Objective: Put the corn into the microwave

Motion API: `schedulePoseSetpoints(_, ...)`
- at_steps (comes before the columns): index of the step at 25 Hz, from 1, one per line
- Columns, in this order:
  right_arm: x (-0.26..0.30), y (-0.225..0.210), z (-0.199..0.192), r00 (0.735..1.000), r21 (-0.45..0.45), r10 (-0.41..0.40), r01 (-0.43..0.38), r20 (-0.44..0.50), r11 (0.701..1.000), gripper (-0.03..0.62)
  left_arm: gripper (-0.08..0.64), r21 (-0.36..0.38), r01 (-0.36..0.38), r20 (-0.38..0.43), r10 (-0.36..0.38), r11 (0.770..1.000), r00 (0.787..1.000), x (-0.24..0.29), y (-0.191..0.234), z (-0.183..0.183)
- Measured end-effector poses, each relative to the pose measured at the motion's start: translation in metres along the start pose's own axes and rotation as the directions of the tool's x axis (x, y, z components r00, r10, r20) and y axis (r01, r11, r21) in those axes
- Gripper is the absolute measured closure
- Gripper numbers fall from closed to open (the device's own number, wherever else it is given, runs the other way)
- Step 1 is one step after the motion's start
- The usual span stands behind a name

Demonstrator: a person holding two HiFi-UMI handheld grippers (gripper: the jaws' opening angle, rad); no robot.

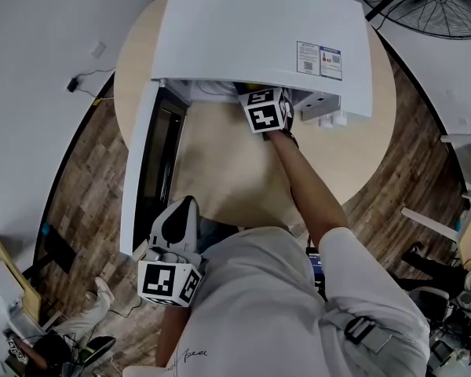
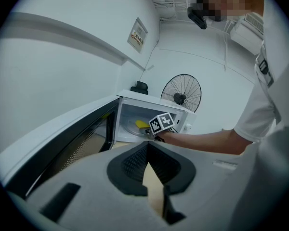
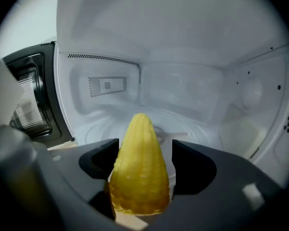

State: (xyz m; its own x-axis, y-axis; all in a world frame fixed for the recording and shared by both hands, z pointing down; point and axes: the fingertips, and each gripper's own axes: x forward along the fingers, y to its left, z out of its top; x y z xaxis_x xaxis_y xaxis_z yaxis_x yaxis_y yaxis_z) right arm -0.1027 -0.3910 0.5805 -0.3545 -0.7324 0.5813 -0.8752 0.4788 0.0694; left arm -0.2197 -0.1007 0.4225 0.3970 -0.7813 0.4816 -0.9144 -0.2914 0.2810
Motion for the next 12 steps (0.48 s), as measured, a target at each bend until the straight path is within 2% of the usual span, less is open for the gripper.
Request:
schedulePoseSetpoints(8,-0.011,-0.006,0.003,1.0,0.075,-0.022,0.021,0.019,0.997,0.242,0.565,0.008,-0.005,0.012,0.004,1.0,1.0,-0.004,-0.006,0.003)
schedulePoseSetpoints(12,-0.017,-0.003,0.009,0.999,0.079,-0.016,0.013,0.039,0.997,0.242,0.565,0.013,-0.001,0.015,0.0,1.0,1.0,-0.005,-0.008,0.002)
